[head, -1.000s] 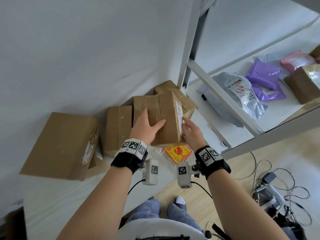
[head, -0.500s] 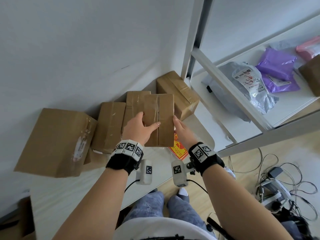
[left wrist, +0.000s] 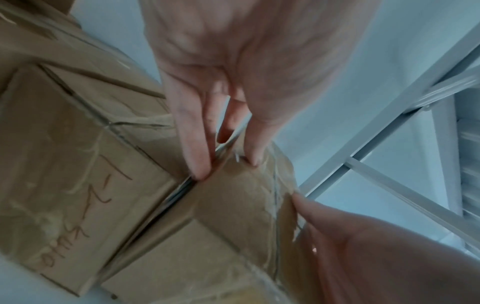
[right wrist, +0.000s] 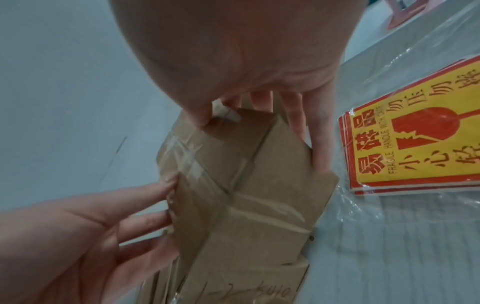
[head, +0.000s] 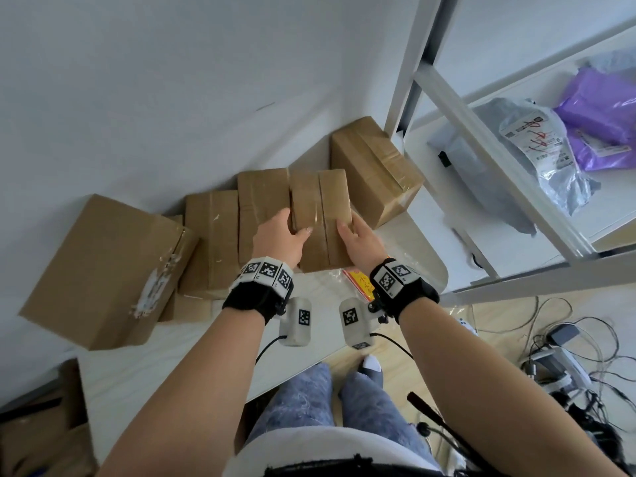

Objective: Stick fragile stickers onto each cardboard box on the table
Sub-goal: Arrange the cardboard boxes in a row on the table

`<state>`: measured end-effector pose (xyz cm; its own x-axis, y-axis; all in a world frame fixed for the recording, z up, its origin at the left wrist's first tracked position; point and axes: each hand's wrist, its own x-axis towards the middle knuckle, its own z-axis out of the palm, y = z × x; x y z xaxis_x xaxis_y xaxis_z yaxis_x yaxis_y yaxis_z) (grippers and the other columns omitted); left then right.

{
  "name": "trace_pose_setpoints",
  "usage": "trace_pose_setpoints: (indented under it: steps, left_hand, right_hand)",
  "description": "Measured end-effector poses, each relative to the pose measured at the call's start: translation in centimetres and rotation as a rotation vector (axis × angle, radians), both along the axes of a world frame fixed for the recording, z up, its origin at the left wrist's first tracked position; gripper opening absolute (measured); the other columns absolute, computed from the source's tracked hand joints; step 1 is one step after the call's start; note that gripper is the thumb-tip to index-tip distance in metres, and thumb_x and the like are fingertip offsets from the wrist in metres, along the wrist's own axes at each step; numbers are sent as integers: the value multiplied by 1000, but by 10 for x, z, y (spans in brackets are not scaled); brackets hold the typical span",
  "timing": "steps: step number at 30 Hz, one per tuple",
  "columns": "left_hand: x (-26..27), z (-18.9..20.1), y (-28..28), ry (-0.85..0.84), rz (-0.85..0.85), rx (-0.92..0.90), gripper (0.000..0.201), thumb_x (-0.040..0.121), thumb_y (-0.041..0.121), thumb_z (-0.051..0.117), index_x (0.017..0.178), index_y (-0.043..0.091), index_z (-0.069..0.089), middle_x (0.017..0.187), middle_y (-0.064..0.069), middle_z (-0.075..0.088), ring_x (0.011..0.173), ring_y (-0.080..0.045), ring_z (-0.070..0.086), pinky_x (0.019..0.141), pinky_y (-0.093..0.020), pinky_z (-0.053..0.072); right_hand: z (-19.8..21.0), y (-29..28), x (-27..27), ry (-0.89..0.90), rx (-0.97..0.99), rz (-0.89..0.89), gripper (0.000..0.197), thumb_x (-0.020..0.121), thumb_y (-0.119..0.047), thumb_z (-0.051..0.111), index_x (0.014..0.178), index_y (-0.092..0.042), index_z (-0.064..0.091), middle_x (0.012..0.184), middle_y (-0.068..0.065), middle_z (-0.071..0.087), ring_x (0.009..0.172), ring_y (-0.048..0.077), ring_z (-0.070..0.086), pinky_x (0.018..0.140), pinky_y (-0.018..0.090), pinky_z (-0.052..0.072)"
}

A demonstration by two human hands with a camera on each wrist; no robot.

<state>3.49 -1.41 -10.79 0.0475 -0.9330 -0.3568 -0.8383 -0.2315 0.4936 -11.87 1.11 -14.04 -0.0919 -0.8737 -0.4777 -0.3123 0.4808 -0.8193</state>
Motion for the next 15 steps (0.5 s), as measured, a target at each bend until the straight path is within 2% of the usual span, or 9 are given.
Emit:
trace_pose_setpoints:
  steps: [1,2,5,8,9,11,13,15]
  left_hand:
    - [-1,0,-2,17,5,6,47,92,37,66,133,18,54,123,-6,65,116,-29,61,94,-37,48]
    - [-2,-2,-4,27,5,4,51,91,33,68,137,19,50,126,-5,64,117,-27,61,95,-36,47]
    - [-3,-11,-6,11,-22,-61,58,87,25,73,138,20,47,122,-3,64,114,-24,60,96,-35,47]
    - [-2,-21,-4,-66,-38,-100,61,85,23,74,140,20,48,118,-2,60,109,-23,59,95,-39,49]
    - [-2,-23,-3,-88,-44,-105,60,85,24,74,140,21,50,119,-1,59,108,-23,60,93,-40,50]
    - [-4,-27,0,-119,-70,-101,56,86,28,72,138,23,53,124,-2,57,106,-23,62,90,-40,52]
    - [-8,-27,2,-135,-95,-86,53,86,31,72,136,25,55,125,-1,57,106,-23,62,87,-38,53]
    - [-14,-24,4,-144,-115,-92,51,86,33,71,135,25,56,124,-1,58,105,-23,63,84,-37,54]
  right_hand:
    - [-3,-2,1,2,-11,-15,50,100,-45,44,148,-36,34,121,-5,61,105,19,62,90,36,52]
    - [-5,-3,2,2,-16,-21,53,99,-44,47,149,-35,30,124,-4,60,107,19,62,92,39,54]
    - [-17,-5,4,-13,-19,-9,60,97,-43,49,152,-34,25,135,-2,57,113,21,62,94,45,55]
    - [-24,-2,3,-14,26,28,57,98,-41,48,150,-32,26,139,-5,53,108,25,65,84,50,58]
    - [-27,-1,3,-1,33,38,57,98,-43,48,150,-33,27,141,-4,52,110,25,64,86,51,57]
    - [-29,1,0,39,30,53,57,95,-44,50,149,-32,33,140,-1,55,117,23,61,95,50,53]
    - [-32,1,-8,77,23,27,54,96,-38,52,147,-27,38,135,0,58,119,20,58,102,43,48]
    - [-33,2,-19,108,32,-37,50,98,-33,53,146,-24,42,132,-1,59,115,19,58,98,37,49]
